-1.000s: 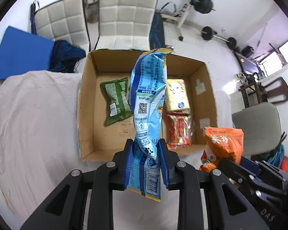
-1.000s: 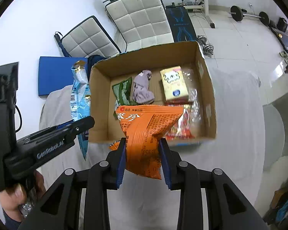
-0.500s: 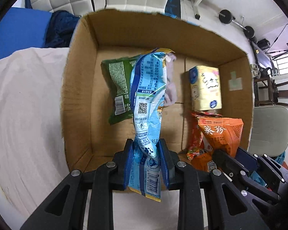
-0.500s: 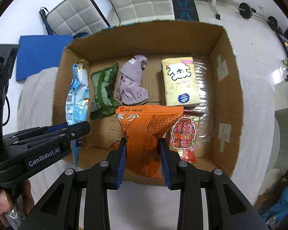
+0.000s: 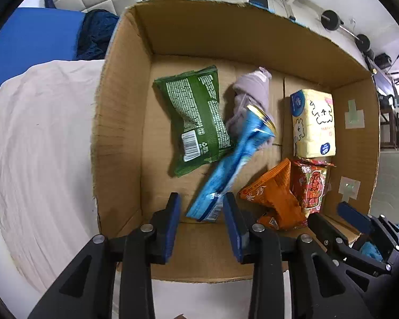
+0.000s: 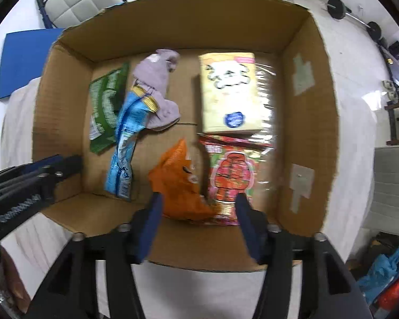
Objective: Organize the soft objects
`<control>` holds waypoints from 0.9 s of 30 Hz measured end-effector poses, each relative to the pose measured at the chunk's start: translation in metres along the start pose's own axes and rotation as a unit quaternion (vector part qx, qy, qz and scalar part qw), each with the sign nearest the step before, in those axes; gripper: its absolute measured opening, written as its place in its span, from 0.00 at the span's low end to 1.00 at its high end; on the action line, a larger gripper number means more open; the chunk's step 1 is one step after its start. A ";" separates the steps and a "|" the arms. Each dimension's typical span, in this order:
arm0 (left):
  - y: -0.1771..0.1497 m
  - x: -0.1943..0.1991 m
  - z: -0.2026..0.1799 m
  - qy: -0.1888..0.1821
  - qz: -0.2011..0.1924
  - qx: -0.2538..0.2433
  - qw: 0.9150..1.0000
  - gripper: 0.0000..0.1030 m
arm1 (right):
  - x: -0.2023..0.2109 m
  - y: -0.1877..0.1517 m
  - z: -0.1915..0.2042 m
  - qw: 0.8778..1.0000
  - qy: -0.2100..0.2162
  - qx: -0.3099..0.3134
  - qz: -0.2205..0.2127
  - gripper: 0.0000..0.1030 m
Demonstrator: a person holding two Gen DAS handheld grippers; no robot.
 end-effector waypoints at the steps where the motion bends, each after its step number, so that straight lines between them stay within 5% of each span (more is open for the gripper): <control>1: 0.000 0.002 0.000 0.001 -0.005 0.002 1.000 0.31 | 0.000 -0.001 -0.004 1.000 -0.006 -0.004 0.000 0.61; 7: -0.002 0.008 -0.004 0.022 -0.029 -0.008 0.999 0.42 | -0.002 -0.004 -0.021 1.000 -0.020 -0.021 -0.001 0.67; 9: 0.001 0.008 -0.003 0.038 -0.038 -0.010 0.999 0.64 | -0.002 -0.003 -0.020 1.000 -0.020 -0.022 -0.003 0.85; 11: 0.004 0.008 -0.002 0.045 -0.044 -0.009 0.998 0.82 | -0.002 -0.003 -0.023 0.999 -0.020 -0.027 -0.007 0.88; 15: 0.007 0.010 -0.001 0.048 -0.050 -0.010 0.998 0.94 | -0.002 -0.001 -0.027 0.999 -0.022 -0.031 -0.014 1.00; 27: 0.008 0.022 -0.004 0.051 -0.074 -0.002 0.996 0.95 | 0.011 0.003 -0.034 0.998 -0.036 -0.035 -0.029 1.00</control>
Point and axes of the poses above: each gripper's, at about its wrist camera, not at the fingertips, and x roughly against the way its jaws point, z to its left, y to its top, the point moved 9 cm from there along -x, roughly the way its jaws point, and after that the axes turned 11 degrees about y, right-handed, at the moved point
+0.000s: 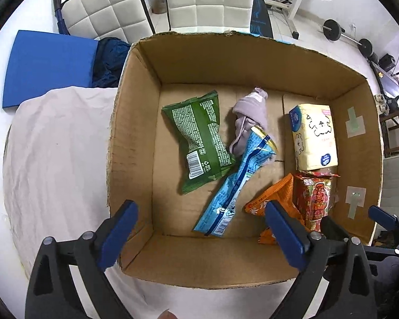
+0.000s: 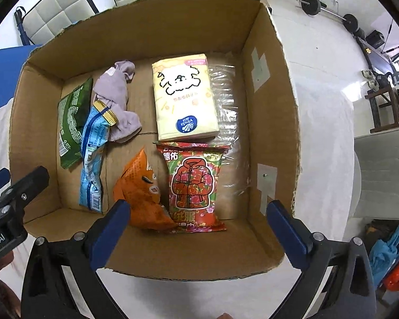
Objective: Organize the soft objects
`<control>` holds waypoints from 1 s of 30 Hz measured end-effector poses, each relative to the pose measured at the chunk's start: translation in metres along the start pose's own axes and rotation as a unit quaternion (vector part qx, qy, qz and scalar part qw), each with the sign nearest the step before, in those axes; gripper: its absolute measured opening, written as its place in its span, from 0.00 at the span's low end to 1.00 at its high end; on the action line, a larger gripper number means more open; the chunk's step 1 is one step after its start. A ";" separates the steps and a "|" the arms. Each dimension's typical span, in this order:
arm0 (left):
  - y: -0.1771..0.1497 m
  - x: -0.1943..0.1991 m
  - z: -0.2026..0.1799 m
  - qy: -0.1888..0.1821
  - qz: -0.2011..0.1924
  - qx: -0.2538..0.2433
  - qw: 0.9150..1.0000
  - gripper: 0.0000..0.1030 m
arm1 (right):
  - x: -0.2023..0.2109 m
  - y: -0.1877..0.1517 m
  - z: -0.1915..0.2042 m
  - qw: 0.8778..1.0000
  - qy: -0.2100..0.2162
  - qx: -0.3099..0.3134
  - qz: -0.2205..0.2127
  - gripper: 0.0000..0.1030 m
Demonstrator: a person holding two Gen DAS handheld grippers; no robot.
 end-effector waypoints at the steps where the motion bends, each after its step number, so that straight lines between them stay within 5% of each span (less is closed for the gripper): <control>1: -0.001 0.002 0.000 0.001 -0.002 0.001 1.000 0.95 | 0.003 0.000 0.000 1.000 0.000 0.000 -0.001 1.00; 14: -0.022 0.067 -0.001 -0.026 -0.044 0.010 0.999 0.95 | 0.078 -0.025 0.016 0.998 0.011 0.033 -0.059 1.00; 30: -0.098 0.229 0.042 -0.026 -0.157 0.028 0.987 0.95 | 0.232 -0.121 0.031 0.983 0.059 0.054 -0.168 1.00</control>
Point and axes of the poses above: each gripper's, at about its wrist camera, not at the fingertips, and x roughly against the way its jaws point, z to its left, y to its top, the point moved 9 cm from there along -x, roughly the way its jaws point, and after that the axes turned 11 degrees about y, right-handed, at the moved point
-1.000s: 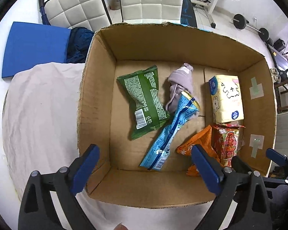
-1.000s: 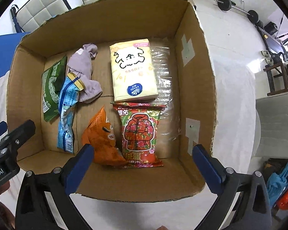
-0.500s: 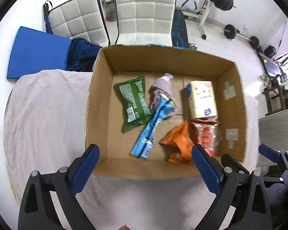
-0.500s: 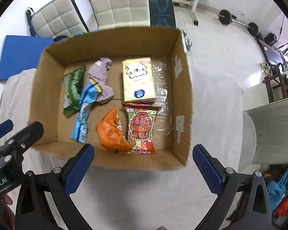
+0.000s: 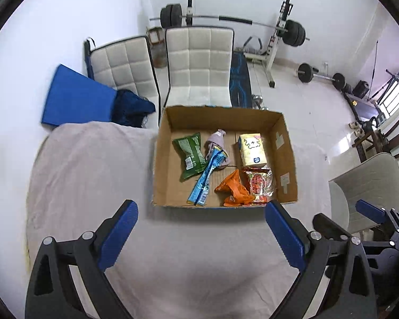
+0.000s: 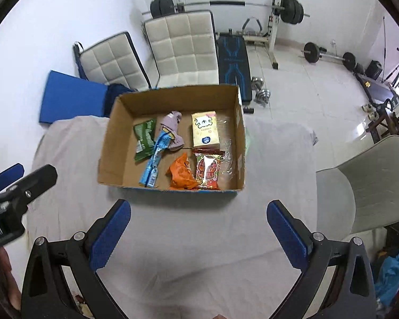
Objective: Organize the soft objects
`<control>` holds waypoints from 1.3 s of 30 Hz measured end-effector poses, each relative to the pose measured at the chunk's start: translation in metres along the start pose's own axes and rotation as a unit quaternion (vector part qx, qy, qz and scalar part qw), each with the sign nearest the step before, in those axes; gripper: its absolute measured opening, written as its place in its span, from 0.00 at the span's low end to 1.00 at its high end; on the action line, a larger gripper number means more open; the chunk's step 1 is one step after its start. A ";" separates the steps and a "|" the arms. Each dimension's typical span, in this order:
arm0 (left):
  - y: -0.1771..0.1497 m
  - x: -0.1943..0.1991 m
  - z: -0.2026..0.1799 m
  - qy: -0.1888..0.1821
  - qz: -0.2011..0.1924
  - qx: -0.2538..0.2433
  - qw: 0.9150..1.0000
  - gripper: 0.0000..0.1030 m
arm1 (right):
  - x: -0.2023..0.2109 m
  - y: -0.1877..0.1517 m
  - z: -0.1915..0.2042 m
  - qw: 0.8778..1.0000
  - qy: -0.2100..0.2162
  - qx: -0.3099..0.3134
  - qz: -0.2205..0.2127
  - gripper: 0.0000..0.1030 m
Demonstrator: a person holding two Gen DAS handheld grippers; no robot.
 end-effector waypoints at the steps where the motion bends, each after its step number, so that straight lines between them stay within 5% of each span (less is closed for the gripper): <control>1: -0.004 0.011 0.004 0.001 -0.004 0.004 1.000 0.95 | 0.012 -0.004 0.002 1.000 0.001 -0.001 -0.006 1.00; 9: -0.028 0.077 0.013 -0.006 -0.029 0.014 0.999 0.95 | 0.098 -0.032 0.024 0.999 -0.001 0.025 -0.046 1.00; 20: -0.048 0.133 0.022 0.014 -0.071 0.018 0.997 0.95 | 0.162 -0.061 0.057 0.996 0.015 0.045 -0.072 1.00; 39: -0.040 0.122 0.028 0.042 -0.086 0.035 0.995 0.95 | 0.168 -0.021 0.037 0.992 -0.040 0.030 -0.115 1.00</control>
Point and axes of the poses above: each gripper's, at about its wrist camera, not at the fingertips, and x roughly against the way its jaws point, z to its left, y to its top, the point moved 9 cm from there along -x, roughly the way its jaws point, and after that the axes turned 11 degrees about y, right-handed, at the moved point
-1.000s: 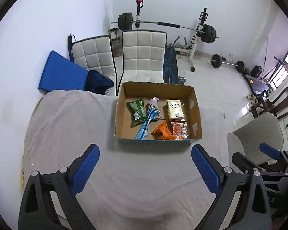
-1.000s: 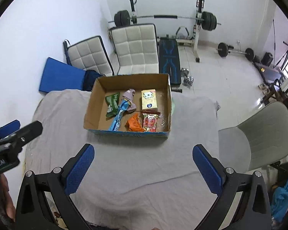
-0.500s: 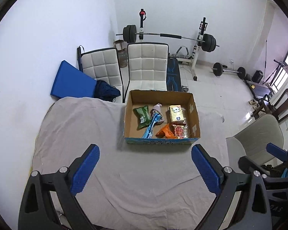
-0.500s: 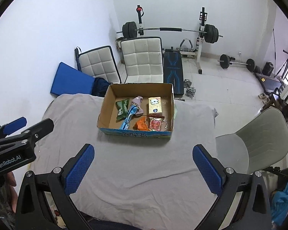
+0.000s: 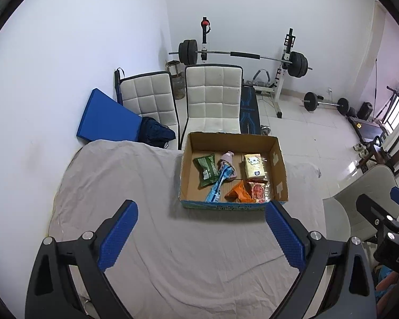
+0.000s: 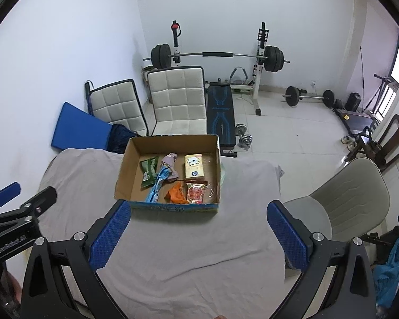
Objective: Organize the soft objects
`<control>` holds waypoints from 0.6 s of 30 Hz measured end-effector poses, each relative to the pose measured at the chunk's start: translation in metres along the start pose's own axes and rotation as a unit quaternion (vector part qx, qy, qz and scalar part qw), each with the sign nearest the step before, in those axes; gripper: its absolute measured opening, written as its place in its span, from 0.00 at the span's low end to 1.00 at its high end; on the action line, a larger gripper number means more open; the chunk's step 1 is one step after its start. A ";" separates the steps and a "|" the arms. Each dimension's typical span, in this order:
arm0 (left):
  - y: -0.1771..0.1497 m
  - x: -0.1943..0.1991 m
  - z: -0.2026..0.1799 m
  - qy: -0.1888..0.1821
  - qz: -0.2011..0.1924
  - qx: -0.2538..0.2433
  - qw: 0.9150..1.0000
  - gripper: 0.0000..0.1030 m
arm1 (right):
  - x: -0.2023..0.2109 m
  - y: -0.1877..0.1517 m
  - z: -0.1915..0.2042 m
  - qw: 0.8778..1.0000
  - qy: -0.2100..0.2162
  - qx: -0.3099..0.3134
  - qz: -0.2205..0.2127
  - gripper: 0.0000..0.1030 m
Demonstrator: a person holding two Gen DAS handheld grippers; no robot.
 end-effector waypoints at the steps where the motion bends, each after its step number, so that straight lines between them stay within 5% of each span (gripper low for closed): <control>1: 0.002 -0.001 0.000 0.001 -0.002 0.001 1.000 0.95 | -0.003 0.001 -0.001 1.000 -0.001 0.000 0.001 1.00; 18: 0.011 -0.007 0.001 0.008 -0.007 0.008 1.000 0.96 | -0.015 0.005 -0.006 1.000 -0.004 0.002 0.004 1.00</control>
Point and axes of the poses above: each gripper's, at about its wrist camera, not at the fingertips, and x roughly against the way its jaws point, z to its left, y to its top, the point moved 9 cm from there along -x, roughly the way its jaws point, and after that the axes turned 11 degrees about y, right-handed, at the moved point
